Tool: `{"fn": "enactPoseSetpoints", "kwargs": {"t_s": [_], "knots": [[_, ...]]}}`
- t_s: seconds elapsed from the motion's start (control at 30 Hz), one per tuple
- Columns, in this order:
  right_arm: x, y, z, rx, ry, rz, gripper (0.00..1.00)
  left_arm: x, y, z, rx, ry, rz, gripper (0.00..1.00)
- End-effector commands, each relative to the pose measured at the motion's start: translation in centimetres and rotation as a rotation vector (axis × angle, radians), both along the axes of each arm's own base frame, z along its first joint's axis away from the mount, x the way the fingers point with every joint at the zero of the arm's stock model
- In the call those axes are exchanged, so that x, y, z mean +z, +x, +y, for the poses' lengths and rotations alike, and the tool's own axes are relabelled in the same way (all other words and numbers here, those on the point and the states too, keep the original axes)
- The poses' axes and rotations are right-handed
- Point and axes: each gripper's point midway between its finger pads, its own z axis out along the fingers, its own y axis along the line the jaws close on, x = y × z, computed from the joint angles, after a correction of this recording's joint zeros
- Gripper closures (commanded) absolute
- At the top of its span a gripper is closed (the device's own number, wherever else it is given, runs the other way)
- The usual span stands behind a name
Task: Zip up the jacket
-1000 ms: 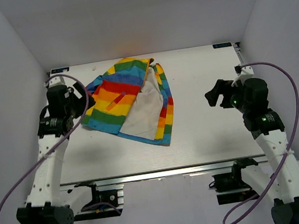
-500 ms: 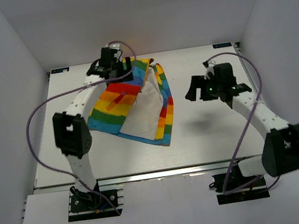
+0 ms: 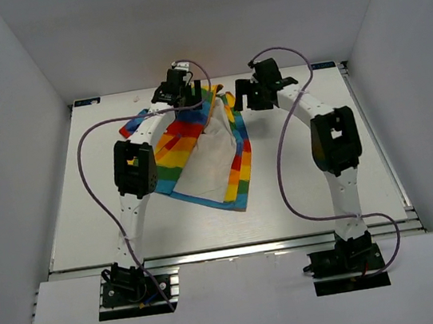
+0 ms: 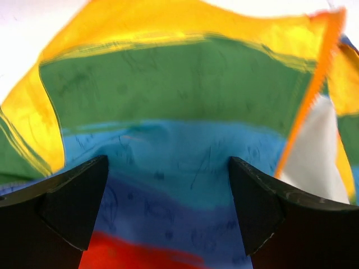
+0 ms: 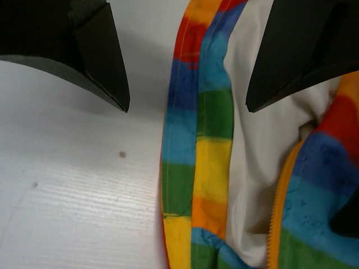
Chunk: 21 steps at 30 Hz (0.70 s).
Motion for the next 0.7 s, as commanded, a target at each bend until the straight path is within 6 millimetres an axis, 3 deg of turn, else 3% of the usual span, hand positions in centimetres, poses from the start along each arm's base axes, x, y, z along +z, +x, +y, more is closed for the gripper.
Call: {"fn": "enactPoseSetpoints", "kwargs": {"t_s": [0.0,0.03,0.13,0.17,0.23,0.27,0.33,0.37,0.43,0.57,0.63,0.67], "knots": [[-2.2,1.4,0.7,-0.022,-0.059,0.036,0.11,3.7,3.0,0.0,0.050,-0.022,-0.166,0.02],[-1.4,2.8,0.8,-0.043,-0.066,0.000,0.11,3.3,3.2,-0.1,0.046,-0.018,-0.167,0.02],[-2.8,4.6,1.2,-0.080,-0.103,-0.034,0.11,2.0,3.5,-0.3,0.031,-0.006,-0.160,0.08],[-3.1,5.0,1.3,-0.086,-0.106,-0.044,0.11,1.8,3.5,-0.3,0.031,-0.006,-0.158,0.25],[-4.7,5.8,1.8,-0.089,-0.107,-0.037,0.11,0.9,3.3,-0.5,0.017,-0.008,-0.143,0.43],[-3.7,6.8,2.3,-0.097,-0.087,-0.064,0.11,0.8,3.3,-0.6,0.014,-0.011,-0.140,0.75],[-5.4,7.4,2.8,-0.097,-0.090,-0.058,0.11,1.0,2.9,-0.5,0.018,-0.018,-0.136,0.98],[-4.7,8.2,3.4,-0.096,-0.077,-0.090,0.11,1.2,2.8,-0.4,0.027,-0.018,-0.138,1.00],[-5.8,8.5,4.2,-0.081,-0.075,-0.099,0.11,1.5,2.4,-0.4,0.022,-0.026,-0.133,1.00],[-6.8,9.3,5.3,-0.075,-0.061,-0.139,0.14,4.7,1.4,-0.7,-0.011,-0.064,-0.169,1.00],[-7.1,9.3,5.8,-0.065,-0.042,-0.137,0.24,5.9,1.0,-0.7,-0.020,-0.073,-0.187,1.00],[-7.5,9.6,6.0,-0.060,-0.032,-0.148,0.39,7.3,0.5,-0.6,-0.026,-0.080,-0.199,1.00]]}}
